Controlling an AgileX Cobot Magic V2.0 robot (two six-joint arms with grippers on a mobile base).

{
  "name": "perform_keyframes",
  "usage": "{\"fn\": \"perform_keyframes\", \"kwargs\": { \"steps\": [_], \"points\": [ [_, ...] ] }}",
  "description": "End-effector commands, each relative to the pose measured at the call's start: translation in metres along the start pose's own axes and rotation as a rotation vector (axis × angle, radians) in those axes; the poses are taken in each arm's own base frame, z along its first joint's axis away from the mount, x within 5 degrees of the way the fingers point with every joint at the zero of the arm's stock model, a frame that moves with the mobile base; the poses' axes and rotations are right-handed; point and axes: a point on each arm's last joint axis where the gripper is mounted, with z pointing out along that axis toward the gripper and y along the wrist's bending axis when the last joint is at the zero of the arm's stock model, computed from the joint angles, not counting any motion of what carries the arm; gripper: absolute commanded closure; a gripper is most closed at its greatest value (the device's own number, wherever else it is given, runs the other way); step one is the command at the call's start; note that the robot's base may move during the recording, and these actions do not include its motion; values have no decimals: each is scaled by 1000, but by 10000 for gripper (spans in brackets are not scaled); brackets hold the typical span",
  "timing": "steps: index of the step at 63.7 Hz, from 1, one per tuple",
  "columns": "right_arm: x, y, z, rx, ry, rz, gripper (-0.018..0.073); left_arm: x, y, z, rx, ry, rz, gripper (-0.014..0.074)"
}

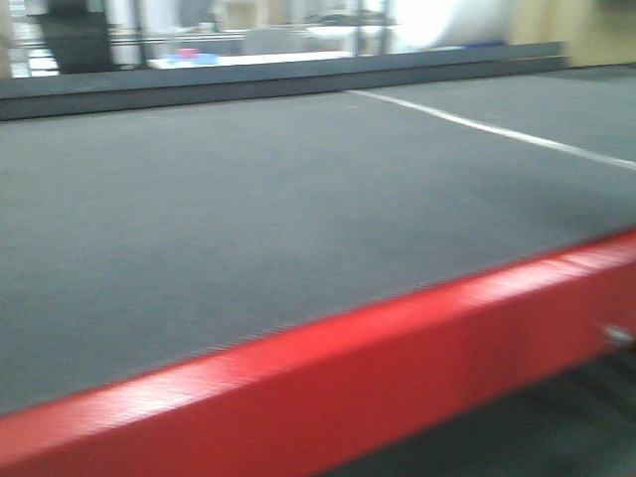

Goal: Place valve from conveyor to right shelf box
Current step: 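Turn the base away from the conveyor holding both valves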

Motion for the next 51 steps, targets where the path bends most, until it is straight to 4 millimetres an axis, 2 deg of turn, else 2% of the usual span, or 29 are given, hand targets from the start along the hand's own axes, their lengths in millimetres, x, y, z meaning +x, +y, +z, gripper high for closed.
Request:
{"fn": "perform_keyframes", "kwargs": {
  "steps": [1,51],
  "points": [
    [-8,1,-11,18,-85,-12,713,-7,-2,-6,5,-69,-8,708],
    [-8,1,-11,18,-85,-12,713,-7,-2,-6,5,-69,-8,708]
  ]
}}
